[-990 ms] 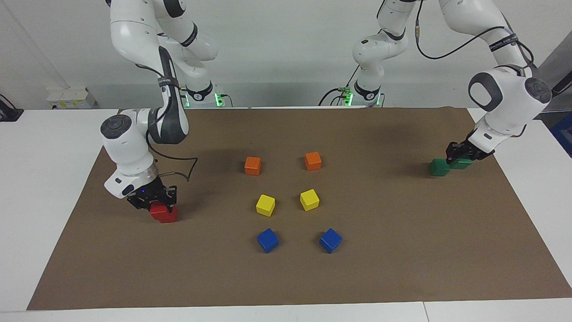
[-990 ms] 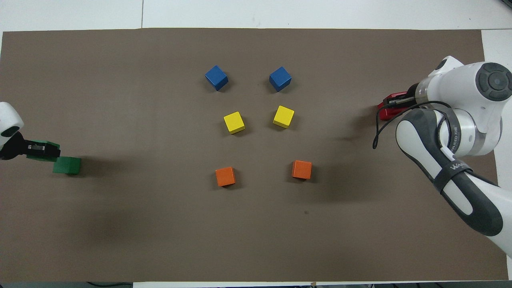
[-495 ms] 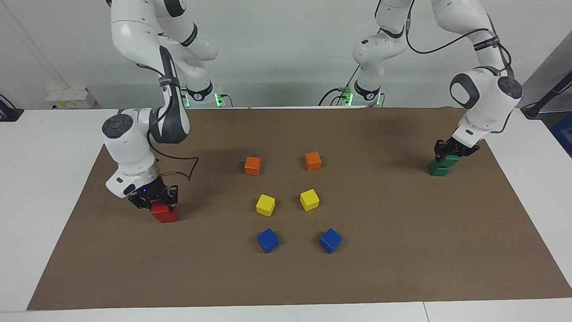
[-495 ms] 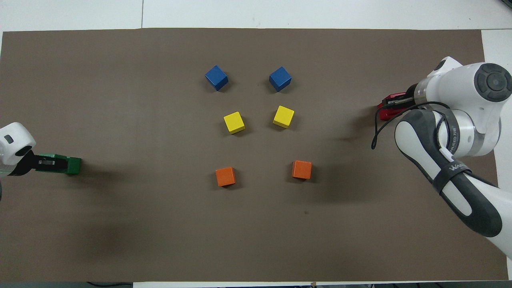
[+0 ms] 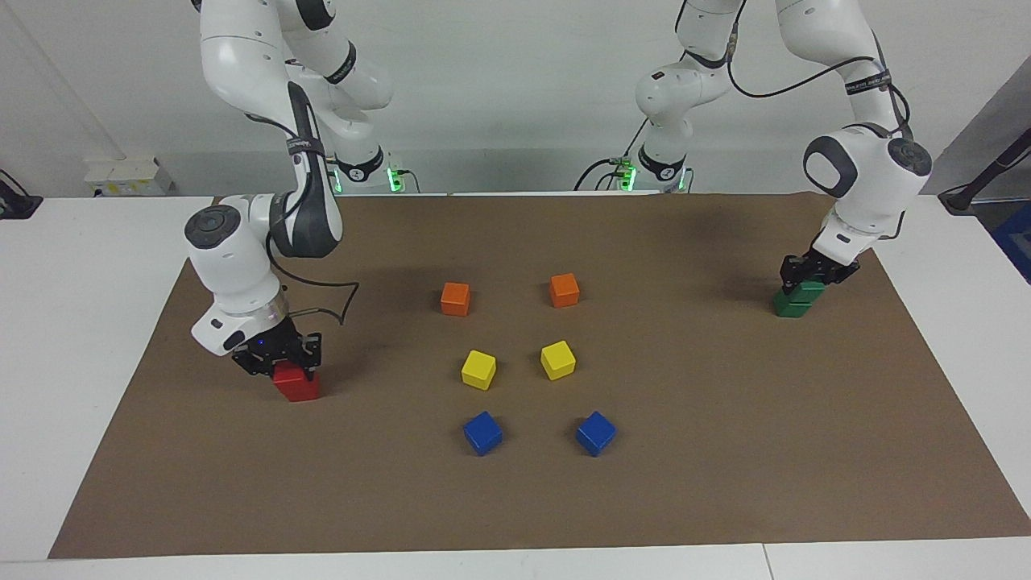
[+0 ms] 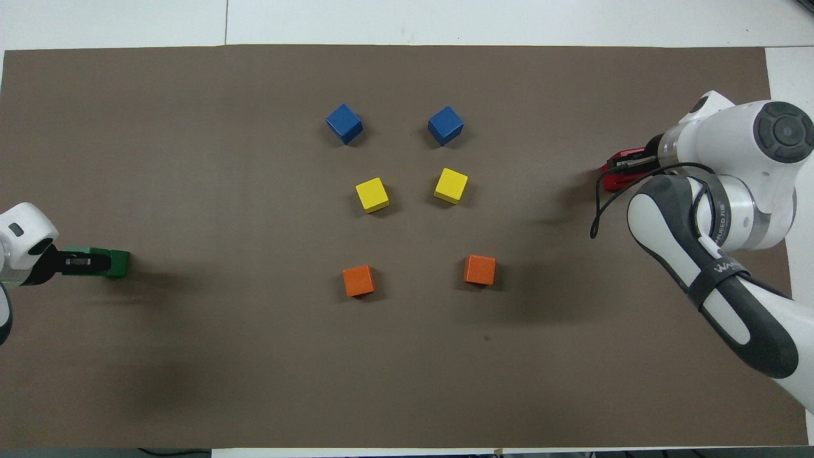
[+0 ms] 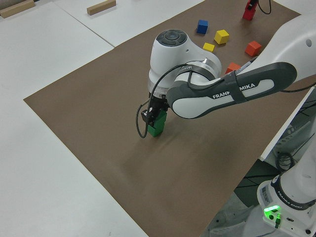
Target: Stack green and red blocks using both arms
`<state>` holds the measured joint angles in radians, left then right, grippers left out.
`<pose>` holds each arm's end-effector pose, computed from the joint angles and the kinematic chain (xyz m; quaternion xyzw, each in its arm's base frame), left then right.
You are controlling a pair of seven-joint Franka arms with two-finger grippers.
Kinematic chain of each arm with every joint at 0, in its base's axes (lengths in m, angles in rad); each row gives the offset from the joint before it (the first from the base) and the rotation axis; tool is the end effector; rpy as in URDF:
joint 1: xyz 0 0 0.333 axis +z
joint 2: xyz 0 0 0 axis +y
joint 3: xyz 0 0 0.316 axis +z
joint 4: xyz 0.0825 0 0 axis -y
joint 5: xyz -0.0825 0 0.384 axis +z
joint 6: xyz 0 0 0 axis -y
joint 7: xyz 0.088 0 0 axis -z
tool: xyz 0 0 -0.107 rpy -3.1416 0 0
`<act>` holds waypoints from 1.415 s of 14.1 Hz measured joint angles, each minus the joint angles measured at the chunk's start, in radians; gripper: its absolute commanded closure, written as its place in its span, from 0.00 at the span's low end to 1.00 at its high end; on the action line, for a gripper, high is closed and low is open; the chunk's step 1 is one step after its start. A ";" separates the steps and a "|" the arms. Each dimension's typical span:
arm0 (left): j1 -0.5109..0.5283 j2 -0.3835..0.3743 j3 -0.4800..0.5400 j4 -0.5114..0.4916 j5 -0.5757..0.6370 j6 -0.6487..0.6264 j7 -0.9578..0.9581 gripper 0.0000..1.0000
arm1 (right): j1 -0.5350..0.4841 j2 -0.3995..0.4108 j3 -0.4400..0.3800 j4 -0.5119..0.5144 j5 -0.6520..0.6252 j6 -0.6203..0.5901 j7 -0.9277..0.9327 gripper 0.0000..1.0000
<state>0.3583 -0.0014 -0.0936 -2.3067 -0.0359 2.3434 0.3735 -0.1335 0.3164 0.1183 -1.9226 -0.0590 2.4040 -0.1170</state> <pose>0.4966 0.1340 0.3494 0.9988 -0.0421 0.0222 0.0064 0.6335 -0.0142 0.3447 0.9943 0.0663 0.0833 0.0091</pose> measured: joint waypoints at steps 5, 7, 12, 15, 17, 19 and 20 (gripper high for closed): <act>0.004 -0.002 0.000 -0.015 -0.003 0.026 -0.001 1.00 | 0.000 -0.001 0.000 -0.001 0.000 0.000 0.000 0.26; 0.004 -0.002 0.000 -0.015 -0.003 0.029 -0.001 0.24 | 0.000 -0.001 0.000 -0.001 0.000 0.000 0.000 0.16; 0.004 -0.002 -0.001 -0.017 -0.003 0.037 0.008 0.00 | 0.000 -0.001 0.000 -0.009 0.000 0.000 0.001 0.00; 0.004 -0.002 -0.003 -0.013 -0.003 0.033 0.015 0.00 | 0.000 -0.002 0.000 -0.009 0.000 0.000 0.001 0.00; 0.003 -0.003 -0.006 0.023 -0.003 -0.014 0.015 0.00 | 0.001 -0.013 0.001 0.004 0.000 -0.032 0.001 0.00; 0.003 -0.003 -0.009 0.105 -0.003 -0.122 0.015 0.00 | 0.014 -0.046 0.003 0.050 0.000 -0.131 0.011 0.00; 0.002 -0.004 -0.010 0.152 -0.003 -0.173 0.015 0.00 | 0.024 -0.069 0.004 0.076 0.000 -0.181 0.017 0.00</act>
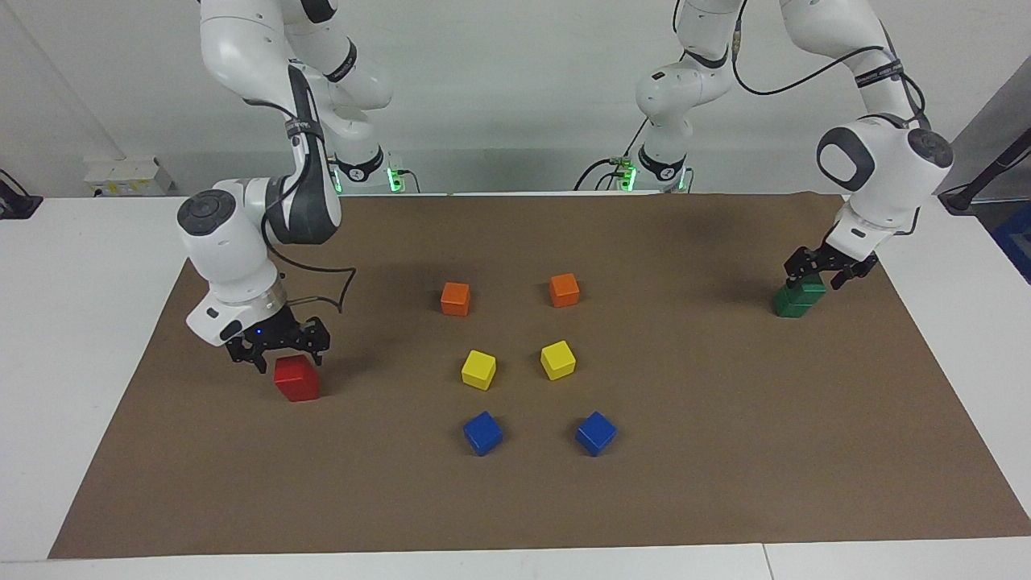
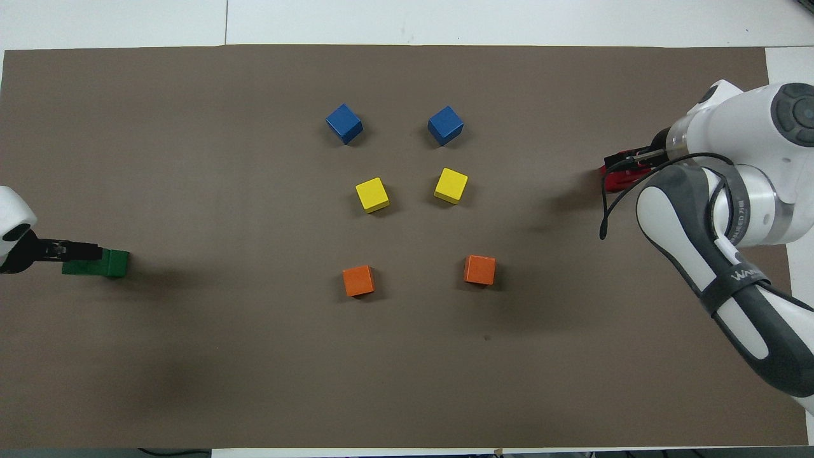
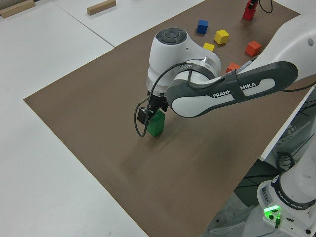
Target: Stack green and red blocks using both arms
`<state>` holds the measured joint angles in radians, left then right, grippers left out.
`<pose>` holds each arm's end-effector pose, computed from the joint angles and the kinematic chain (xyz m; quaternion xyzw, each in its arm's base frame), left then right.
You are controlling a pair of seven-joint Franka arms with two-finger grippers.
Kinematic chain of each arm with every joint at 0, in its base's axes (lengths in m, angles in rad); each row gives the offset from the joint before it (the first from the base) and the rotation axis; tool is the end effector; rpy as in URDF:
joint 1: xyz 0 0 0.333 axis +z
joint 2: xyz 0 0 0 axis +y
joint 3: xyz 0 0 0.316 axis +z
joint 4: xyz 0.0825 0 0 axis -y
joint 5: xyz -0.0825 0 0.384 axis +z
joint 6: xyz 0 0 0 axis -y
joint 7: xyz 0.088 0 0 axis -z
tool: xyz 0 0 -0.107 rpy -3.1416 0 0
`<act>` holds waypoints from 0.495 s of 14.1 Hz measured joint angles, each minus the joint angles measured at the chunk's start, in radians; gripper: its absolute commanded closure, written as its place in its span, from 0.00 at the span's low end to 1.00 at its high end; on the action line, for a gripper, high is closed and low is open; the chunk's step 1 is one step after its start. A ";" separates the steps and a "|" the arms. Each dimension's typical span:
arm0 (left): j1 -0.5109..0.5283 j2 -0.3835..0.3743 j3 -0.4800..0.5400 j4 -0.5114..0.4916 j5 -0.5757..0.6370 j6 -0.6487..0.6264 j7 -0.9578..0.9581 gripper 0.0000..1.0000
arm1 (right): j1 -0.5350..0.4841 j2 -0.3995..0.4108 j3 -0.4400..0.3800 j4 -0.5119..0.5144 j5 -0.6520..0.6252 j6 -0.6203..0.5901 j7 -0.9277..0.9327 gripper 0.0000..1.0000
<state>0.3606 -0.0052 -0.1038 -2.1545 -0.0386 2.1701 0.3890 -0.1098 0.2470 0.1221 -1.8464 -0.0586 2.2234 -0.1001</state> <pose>0.5205 0.1351 0.4034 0.9983 -0.0553 0.0149 0.0117 0.6322 0.0014 0.4054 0.9954 0.0694 0.0655 0.0126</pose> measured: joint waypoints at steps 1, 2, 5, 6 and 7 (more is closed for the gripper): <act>-0.001 -0.001 -0.001 0.049 0.000 -0.047 0.000 0.00 | 0.007 -0.029 0.001 0.022 0.000 -0.040 0.004 0.00; -0.003 -0.003 -0.004 0.091 0.000 -0.084 0.000 0.00 | 0.012 -0.061 0.003 0.036 0.000 -0.074 0.005 0.00; -0.006 -0.023 -0.013 0.190 0.000 -0.191 -0.023 0.00 | 0.013 -0.184 0.020 0.050 0.000 -0.210 0.007 0.00; -0.012 -0.032 -0.014 0.219 0.000 -0.226 -0.064 0.00 | 0.013 -0.227 0.021 0.051 0.001 -0.262 0.007 0.00; -0.022 -0.040 -0.016 0.248 0.000 -0.260 -0.128 0.00 | 0.013 -0.267 0.022 0.051 0.010 -0.314 0.007 0.00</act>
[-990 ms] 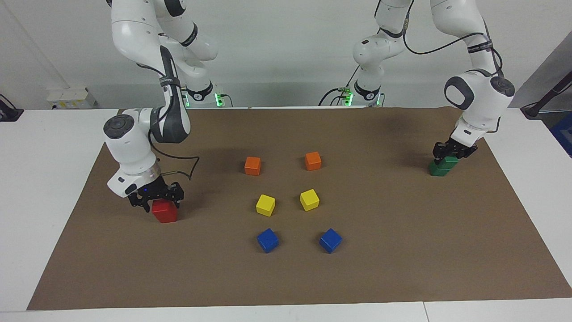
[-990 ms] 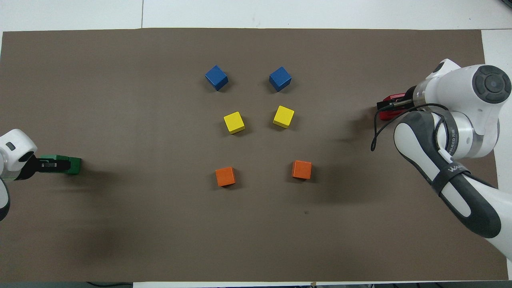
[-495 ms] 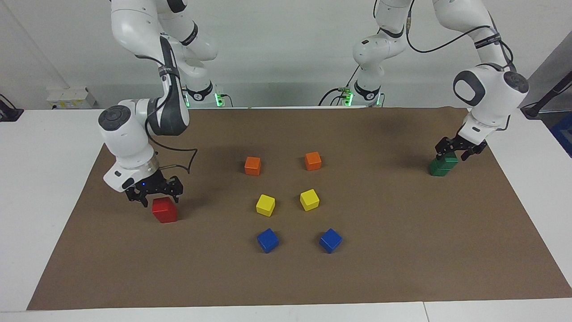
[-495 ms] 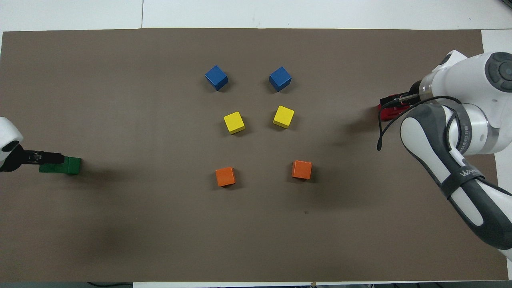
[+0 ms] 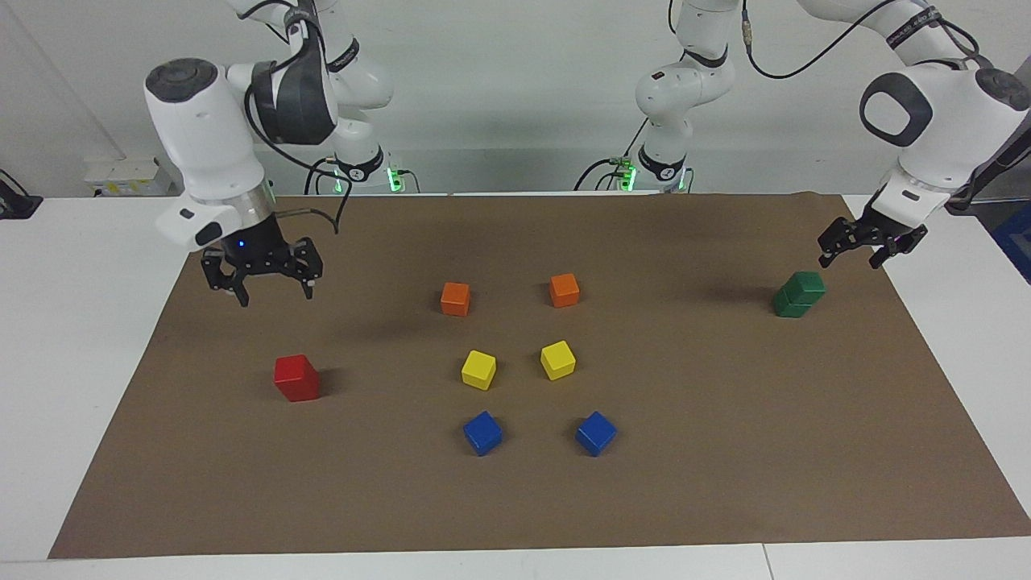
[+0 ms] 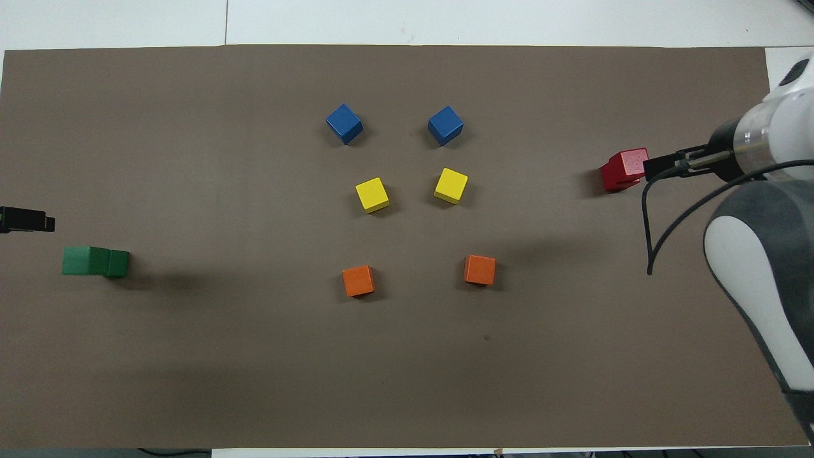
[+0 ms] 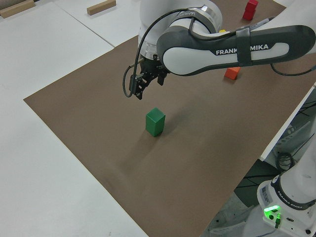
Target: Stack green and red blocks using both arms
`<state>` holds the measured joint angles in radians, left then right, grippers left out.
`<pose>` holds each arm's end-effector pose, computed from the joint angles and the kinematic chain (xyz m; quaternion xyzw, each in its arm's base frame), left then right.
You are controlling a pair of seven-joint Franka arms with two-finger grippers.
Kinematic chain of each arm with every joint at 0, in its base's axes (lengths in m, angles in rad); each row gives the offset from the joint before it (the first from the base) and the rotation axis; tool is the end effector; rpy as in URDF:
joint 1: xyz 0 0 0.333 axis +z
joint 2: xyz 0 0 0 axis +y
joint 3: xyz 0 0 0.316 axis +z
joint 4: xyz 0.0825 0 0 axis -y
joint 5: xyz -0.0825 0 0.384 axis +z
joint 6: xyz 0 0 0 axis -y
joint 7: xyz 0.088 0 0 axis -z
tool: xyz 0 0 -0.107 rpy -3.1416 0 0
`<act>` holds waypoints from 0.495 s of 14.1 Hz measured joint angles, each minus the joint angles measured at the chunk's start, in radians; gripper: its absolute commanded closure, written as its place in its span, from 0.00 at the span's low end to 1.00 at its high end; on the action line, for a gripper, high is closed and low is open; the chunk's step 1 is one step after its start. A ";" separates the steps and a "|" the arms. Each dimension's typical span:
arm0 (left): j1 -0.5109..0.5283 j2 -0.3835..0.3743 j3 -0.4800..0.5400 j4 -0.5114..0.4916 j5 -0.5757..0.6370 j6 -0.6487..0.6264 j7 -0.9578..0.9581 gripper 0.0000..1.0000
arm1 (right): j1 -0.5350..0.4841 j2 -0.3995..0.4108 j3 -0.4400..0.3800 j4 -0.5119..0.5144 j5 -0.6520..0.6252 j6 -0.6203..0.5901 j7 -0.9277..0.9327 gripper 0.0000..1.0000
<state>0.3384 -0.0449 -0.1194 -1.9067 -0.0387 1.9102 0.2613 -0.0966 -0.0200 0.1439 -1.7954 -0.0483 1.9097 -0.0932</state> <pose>0.5405 0.1165 0.5185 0.9995 -0.0151 0.0271 0.0096 0.5700 0.0242 0.5591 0.9945 0.0766 0.0664 0.0262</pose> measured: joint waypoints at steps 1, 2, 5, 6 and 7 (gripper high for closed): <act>-0.017 -0.005 -0.001 0.028 0.000 -0.031 -0.077 0.00 | -0.001 -0.036 0.000 0.000 0.018 -0.050 0.000 0.00; -0.038 -0.008 -0.002 0.054 0.000 -0.061 -0.153 0.00 | -0.002 -0.068 -0.001 0.000 0.034 -0.096 0.000 0.00; -0.095 -0.008 -0.005 0.121 0.026 -0.148 -0.246 0.00 | -0.002 -0.144 -0.006 -0.001 0.043 -0.222 0.000 0.00; -0.111 -0.007 -0.006 0.145 0.032 -0.178 -0.256 0.00 | -0.002 -0.164 -0.009 0.000 0.043 -0.254 0.000 0.00; -0.124 -0.007 -0.007 0.168 0.035 -0.203 -0.264 0.00 | -0.003 -0.181 -0.011 0.000 0.043 -0.281 0.000 0.00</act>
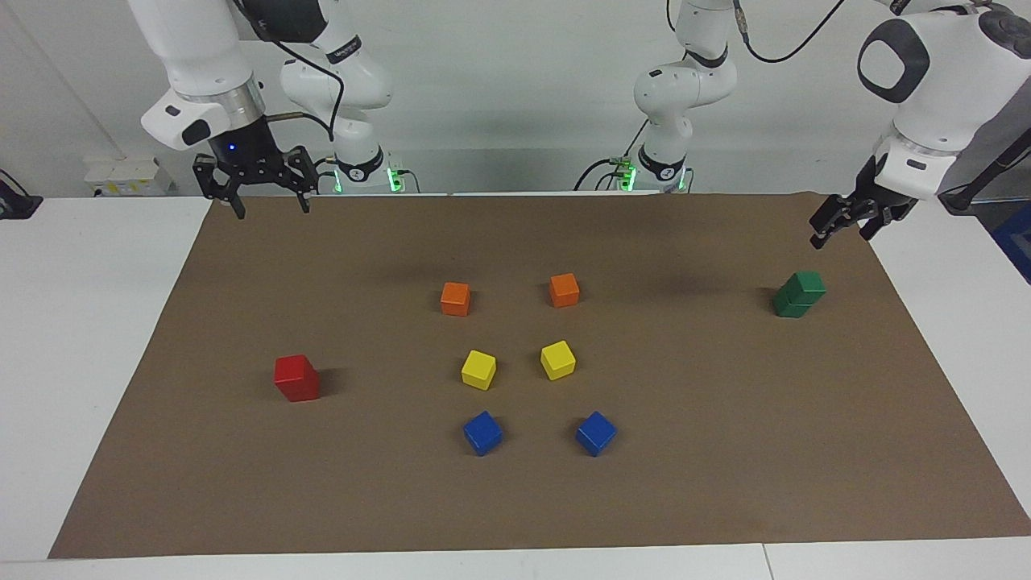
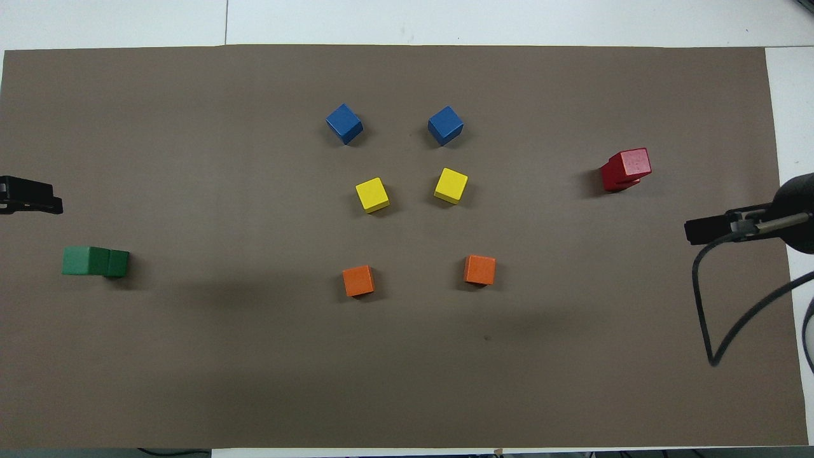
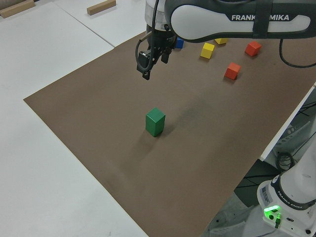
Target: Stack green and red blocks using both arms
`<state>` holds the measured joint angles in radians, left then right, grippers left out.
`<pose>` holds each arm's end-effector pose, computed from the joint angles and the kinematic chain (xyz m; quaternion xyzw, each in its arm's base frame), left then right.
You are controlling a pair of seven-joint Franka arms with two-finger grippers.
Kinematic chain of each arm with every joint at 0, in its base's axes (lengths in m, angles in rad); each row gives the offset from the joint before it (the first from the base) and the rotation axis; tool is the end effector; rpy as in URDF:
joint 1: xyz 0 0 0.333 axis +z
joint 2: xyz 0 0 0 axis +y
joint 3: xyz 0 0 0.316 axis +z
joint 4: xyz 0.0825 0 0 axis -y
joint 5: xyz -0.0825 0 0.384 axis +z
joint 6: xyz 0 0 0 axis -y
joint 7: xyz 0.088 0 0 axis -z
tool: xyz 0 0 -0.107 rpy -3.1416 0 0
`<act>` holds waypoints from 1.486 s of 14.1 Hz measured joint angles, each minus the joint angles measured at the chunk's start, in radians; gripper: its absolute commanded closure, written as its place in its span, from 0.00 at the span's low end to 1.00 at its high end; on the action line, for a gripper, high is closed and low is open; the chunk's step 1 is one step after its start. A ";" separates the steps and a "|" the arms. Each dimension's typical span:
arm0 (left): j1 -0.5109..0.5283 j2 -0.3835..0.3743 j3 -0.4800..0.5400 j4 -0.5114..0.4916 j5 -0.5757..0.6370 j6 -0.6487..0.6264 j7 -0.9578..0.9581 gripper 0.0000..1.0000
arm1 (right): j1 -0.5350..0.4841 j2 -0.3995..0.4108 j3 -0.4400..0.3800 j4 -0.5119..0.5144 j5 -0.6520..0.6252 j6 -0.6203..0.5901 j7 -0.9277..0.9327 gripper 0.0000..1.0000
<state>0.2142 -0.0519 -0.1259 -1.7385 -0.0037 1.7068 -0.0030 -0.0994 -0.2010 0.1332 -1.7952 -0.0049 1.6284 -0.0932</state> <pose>0.5452 0.0464 0.5850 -0.9989 -0.0459 -0.0098 0.0018 0.4952 0.0228 0.6277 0.9978 0.0624 0.0157 0.0162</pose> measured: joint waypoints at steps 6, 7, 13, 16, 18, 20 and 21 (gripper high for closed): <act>-0.029 0.014 -0.002 0.143 0.000 -0.226 -0.012 0.00 | -0.012 0.035 -0.016 0.071 0.000 -0.047 0.000 0.00; -0.031 0.018 -0.002 0.168 -0.001 -0.269 -0.012 0.00 | -0.013 0.061 -0.019 0.096 0.000 -0.057 0.000 0.00; -0.071 0.038 0.000 0.190 -0.008 -0.311 -0.014 0.00 | -0.028 0.106 -0.024 0.137 0.000 -0.063 0.000 0.00; -0.077 0.039 0.005 0.190 -0.013 -0.313 -0.014 0.00 | -0.033 0.106 -0.025 0.142 0.000 -0.069 0.000 0.00; -0.078 0.039 0.005 0.193 -0.023 -0.307 -0.014 0.00 | -0.029 0.106 -0.029 0.143 0.000 -0.072 0.000 0.00; -0.078 0.039 0.006 0.196 -0.025 -0.287 -0.014 0.00 | 0.011 0.106 -0.068 0.143 0.000 -0.078 0.000 0.00; -0.078 0.039 0.006 0.198 -0.025 -0.283 -0.014 0.00 | 0.047 0.106 -0.104 0.143 0.000 -0.080 0.000 0.00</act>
<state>0.1361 -0.0126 -0.1204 -1.5407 -0.0286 1.4241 -0.0168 -0.0525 -0.0950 0.0296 -1.6522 -0.0049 1.5486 -0.0932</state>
